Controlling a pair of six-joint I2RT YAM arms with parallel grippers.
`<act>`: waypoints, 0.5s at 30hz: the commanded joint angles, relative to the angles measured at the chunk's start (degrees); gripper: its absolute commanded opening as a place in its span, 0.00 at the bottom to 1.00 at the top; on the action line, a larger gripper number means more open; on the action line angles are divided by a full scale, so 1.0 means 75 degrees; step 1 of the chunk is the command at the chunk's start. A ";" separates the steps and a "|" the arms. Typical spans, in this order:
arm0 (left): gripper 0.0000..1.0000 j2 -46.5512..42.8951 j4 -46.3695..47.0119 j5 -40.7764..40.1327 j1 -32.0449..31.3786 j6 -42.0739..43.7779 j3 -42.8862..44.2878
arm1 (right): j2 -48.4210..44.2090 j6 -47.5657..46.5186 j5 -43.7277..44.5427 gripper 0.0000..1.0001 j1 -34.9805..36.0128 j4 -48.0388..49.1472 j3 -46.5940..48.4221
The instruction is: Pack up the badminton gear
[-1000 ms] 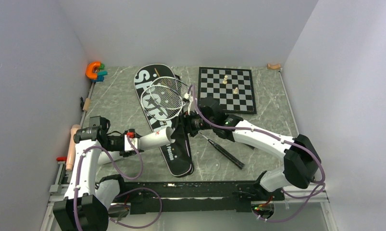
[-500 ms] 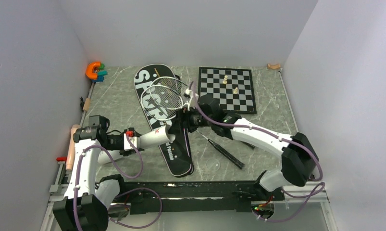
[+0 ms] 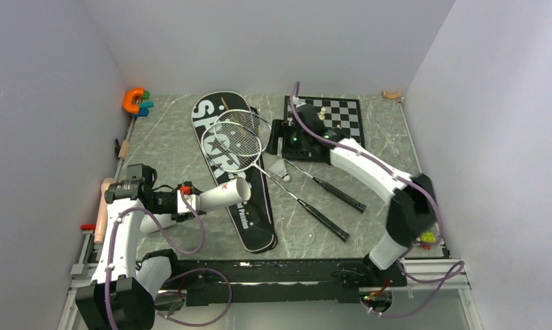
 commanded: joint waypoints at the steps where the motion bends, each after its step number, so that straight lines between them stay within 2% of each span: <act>1: 0.41 -0.0103 -0.0019 0.0410 -0.0020 0.0177 -0.0028 | 0.1642 0.0297 0.2116 0.82 -0.0009 -0.1844 0.1139; 6: 0.41 -0.0161 -0.0086 0.0407 -0.0014 0.0244 -0.0075 | 0.2871 0.0635 0.2933 0.80 0.0001 -0.2385 0.2200; 15: 0.40 -0.0209 -0.0060 0.0351 -0.0015 0.0262 -0.0087 | 0.3658 0.0929 0.2990 0.79 0.0000 -0.2167 0.2619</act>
